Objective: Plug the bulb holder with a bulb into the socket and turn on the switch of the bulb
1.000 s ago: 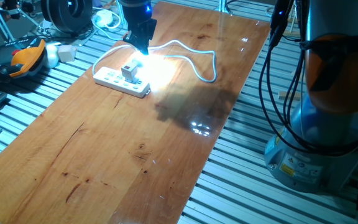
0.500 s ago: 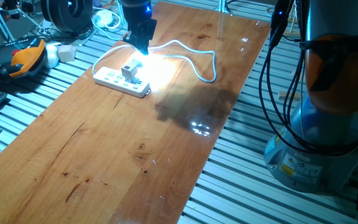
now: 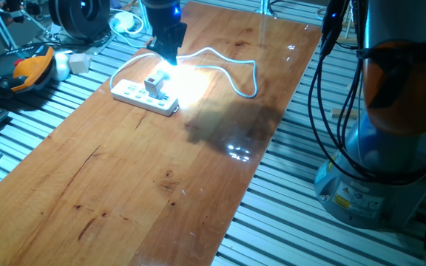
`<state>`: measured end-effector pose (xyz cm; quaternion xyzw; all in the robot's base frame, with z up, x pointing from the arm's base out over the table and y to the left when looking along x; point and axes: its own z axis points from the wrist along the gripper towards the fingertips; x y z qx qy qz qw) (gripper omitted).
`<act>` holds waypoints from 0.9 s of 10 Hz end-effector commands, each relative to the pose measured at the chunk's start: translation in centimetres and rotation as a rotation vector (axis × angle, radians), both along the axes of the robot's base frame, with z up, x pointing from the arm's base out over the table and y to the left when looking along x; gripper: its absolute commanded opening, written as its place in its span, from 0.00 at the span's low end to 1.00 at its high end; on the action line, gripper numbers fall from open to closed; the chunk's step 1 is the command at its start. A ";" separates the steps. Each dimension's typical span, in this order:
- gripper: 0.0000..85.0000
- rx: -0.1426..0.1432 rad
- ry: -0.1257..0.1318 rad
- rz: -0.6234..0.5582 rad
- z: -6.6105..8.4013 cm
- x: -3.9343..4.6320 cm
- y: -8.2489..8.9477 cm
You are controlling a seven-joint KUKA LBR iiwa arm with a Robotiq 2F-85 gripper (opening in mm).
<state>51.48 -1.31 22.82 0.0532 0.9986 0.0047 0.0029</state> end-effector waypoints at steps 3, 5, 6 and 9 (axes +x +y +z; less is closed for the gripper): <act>0.00 -0.001 -0.005 0.006 -0.1 -0.15 -0.2; 0.00 -0.011 -0.008 0.006 -0.1 -0.18 -0.2; 0.00 -0.011 -0.003 0.004 -0.1 -0.20 -0.2; 0.00 -0.017 0.000 0.001 -0.1 -0.29 -0.5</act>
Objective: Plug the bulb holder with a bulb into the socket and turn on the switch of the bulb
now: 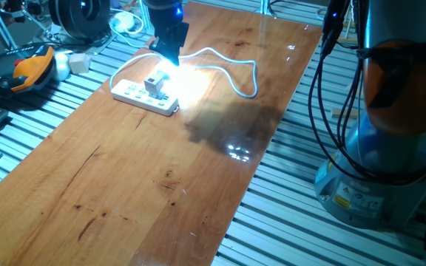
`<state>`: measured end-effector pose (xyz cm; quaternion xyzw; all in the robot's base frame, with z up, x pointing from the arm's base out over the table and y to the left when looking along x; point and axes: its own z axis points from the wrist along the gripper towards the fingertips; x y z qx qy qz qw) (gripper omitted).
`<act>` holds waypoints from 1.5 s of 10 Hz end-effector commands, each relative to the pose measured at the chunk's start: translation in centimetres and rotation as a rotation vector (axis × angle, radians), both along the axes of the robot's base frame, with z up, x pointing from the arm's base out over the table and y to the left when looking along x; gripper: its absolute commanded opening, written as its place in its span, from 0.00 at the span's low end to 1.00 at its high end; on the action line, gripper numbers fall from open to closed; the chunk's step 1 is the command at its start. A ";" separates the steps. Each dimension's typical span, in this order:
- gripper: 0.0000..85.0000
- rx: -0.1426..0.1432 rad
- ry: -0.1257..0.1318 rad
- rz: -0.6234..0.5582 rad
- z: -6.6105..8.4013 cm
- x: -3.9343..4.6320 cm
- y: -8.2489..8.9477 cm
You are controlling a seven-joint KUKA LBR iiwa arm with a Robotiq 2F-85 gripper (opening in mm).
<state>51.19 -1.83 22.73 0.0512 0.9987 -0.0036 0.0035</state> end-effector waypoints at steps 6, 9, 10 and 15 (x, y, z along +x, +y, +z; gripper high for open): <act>0.00 0.025 0.021 0.057 0.4 -0.24 -2.0; 0.00 0.050 -0.009 0.022 0.3 -0.21 -2.2; 0.00 0.034 -0.029 0.009 0.2 -0.28 -2.4; 0.00 0.022 -0.024 -0.011 0.0 -0.40 -2.4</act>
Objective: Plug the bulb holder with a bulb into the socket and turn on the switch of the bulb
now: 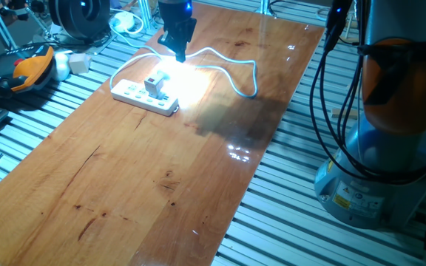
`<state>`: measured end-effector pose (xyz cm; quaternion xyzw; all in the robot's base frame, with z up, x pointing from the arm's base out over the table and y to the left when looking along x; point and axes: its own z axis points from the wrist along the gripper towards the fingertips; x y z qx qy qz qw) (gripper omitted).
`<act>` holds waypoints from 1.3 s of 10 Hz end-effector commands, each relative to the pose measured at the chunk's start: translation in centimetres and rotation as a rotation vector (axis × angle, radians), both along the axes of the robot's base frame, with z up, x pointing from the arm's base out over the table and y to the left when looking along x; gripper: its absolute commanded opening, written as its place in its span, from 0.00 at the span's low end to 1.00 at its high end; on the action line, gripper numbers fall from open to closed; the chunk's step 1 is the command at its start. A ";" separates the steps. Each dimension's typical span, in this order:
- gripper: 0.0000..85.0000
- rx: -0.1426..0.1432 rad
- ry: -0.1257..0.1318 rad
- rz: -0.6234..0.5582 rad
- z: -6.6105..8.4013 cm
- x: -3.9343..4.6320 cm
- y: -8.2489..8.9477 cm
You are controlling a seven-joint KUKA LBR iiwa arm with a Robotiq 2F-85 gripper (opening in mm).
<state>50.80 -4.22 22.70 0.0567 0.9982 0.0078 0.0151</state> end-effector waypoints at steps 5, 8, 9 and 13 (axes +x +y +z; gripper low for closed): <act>0.00 -0.003 0.006 0.007 0.0 0.06 0.2; 0.00 -0.003 0.008 0.010 -0.1 0.02 0.2; 0.00 -0.005 0.008 0.011 -0.1 0.02 0.2; 0.00 -0.006 0.006 0.008 -0.1 0.04 0.2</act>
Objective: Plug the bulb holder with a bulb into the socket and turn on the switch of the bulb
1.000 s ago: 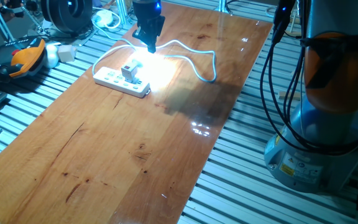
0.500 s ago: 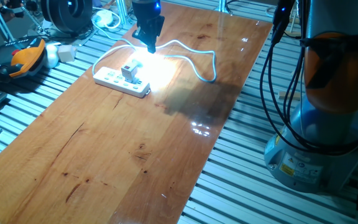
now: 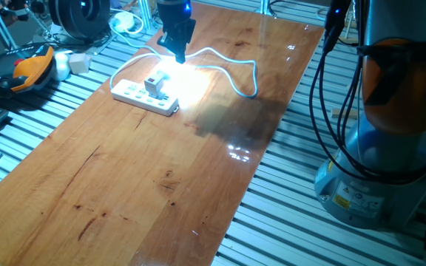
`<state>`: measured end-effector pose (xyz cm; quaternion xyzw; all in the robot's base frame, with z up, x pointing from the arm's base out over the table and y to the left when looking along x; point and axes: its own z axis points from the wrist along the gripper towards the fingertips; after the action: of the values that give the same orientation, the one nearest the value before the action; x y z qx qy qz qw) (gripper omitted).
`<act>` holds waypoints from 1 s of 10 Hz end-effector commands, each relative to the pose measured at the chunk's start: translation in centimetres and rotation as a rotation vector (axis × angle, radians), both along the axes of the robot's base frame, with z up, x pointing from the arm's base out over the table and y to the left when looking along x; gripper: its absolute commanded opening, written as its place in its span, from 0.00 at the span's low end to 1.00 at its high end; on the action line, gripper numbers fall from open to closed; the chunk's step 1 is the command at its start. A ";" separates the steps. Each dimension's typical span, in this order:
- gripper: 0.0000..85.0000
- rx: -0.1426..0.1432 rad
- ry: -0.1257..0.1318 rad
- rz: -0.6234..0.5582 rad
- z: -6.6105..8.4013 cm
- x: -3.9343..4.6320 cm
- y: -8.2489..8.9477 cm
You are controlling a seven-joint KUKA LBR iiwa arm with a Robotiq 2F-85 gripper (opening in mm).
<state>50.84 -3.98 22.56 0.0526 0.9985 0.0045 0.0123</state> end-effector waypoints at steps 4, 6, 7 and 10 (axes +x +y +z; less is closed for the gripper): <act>0.00 0.000 0.000 0.000 -0.2 -0.01 0.0; 0.00 -0.002 -0.001 0.000 -0.3 0.04 0.0; 0.00 -0.002 -0.001 0.001 -0.4 0.05 0.0; 0.00 -0.002 -0.004 0.001 -0.4 0.03 0.1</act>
<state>50.88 -3.92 22.12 0.0519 0.9985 0.0039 0.0146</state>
